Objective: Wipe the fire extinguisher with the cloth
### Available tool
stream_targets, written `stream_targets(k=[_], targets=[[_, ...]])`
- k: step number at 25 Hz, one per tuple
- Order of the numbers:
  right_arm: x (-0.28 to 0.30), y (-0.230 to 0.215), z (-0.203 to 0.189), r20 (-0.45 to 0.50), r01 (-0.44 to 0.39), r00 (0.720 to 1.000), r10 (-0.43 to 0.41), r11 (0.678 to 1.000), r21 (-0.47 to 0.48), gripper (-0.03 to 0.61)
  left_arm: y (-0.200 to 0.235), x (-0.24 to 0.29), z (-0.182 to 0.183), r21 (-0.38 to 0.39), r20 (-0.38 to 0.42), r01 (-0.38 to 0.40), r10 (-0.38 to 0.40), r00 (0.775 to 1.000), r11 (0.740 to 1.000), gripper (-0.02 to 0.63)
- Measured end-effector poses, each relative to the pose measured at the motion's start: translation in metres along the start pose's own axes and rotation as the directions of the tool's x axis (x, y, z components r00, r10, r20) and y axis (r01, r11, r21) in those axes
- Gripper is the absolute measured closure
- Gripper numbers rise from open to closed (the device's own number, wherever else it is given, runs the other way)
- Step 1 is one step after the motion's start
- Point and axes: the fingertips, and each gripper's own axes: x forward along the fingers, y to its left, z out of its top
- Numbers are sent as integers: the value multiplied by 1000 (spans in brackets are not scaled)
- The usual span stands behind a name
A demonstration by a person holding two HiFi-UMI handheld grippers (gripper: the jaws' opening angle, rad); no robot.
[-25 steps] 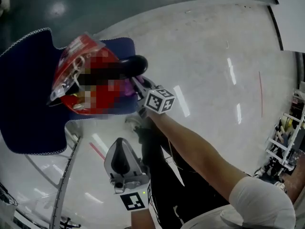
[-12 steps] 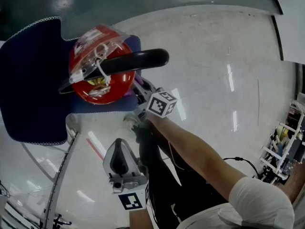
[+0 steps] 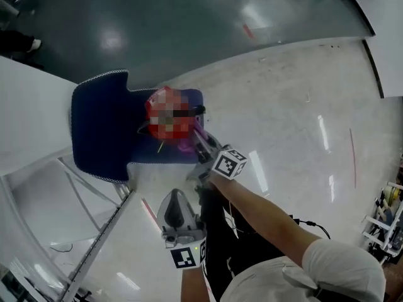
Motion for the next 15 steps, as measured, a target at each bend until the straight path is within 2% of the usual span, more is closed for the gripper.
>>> stream_targets(k=[5, 10, 13, 15], targets=[[-1, 57, 19, -39, -64, 997, 61, 995, -72, 520, -5, -3, 31, -21, 18, 2, -1, 1000, 1000, 609], [-9, 93, 28, -93, -100, 992, 87, 985, -141, 520, -5, -24, 60, -14, 16, -13, 13, 1000, 1000, 609], [-13, 116, 25, -171, -150, 979, 110, 959, -240, 520, 3, -37, 73, -41, 19, -52, 52, 998, 998, 609], [-18, 136, 27, -215, -182, 970, 111, 919, -350, 520, 7, -43, 80, -38, 29, -79, 80, 996, 996, 609]])
